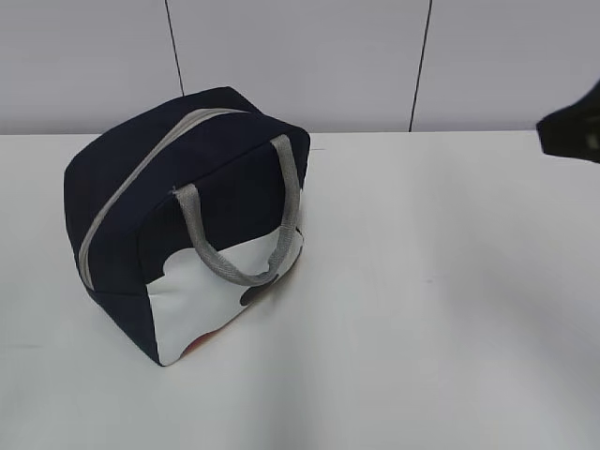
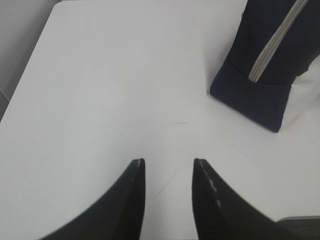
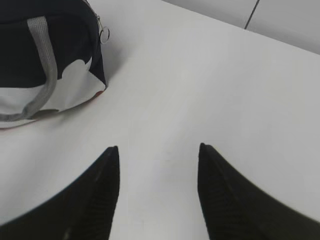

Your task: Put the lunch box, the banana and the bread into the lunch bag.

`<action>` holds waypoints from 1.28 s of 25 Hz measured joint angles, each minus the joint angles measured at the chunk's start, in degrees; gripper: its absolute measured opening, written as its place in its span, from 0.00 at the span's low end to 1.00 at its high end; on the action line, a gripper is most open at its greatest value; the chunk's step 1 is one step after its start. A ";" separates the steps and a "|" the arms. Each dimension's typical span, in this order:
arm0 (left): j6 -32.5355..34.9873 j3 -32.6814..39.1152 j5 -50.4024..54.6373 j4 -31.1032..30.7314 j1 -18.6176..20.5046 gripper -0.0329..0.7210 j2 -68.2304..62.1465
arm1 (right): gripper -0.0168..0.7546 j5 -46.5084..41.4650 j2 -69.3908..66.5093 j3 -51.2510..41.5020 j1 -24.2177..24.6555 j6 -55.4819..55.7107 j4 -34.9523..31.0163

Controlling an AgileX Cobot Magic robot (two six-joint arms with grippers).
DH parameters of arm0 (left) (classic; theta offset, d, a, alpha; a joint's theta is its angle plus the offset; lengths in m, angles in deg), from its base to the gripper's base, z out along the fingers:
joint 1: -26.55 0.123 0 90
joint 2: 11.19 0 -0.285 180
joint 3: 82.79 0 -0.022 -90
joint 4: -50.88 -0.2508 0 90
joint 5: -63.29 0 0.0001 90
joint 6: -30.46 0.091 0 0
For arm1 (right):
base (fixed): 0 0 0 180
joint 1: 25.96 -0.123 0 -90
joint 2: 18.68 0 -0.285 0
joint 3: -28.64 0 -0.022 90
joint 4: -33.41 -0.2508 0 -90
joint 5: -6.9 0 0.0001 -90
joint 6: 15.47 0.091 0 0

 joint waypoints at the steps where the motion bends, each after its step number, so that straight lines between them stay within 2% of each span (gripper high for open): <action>1: 0.00 0.00 0.00 0.00 0.00 0.37 0.00 | 0.53 -1.92 1.69 0.00 0.00 0.00 0.00; 7: 0.00 0.00 0.00 0.00 0.00 0.37 0.00 | 0.53 -15.04 11.09 0.00 0.00 0.00 -0.56; 10: 0.00 0.00 0.00 0.00 0.00 0.37 0.00 | 0.53 -18.65 17.09 -1.38 0.00 0.00 -0.56; 23: 0.00 0.00 0.00 0.10 0.00 0.37 0.00 | 0.53 -24.66 47.32 -15.93 0.00 1.20 5.54; 32: 0.00 0.00 0.00 0.10 0.00 0.37 0.00 | 0.53 -27.43 58.40 -24.04 0.00 1.69 6.55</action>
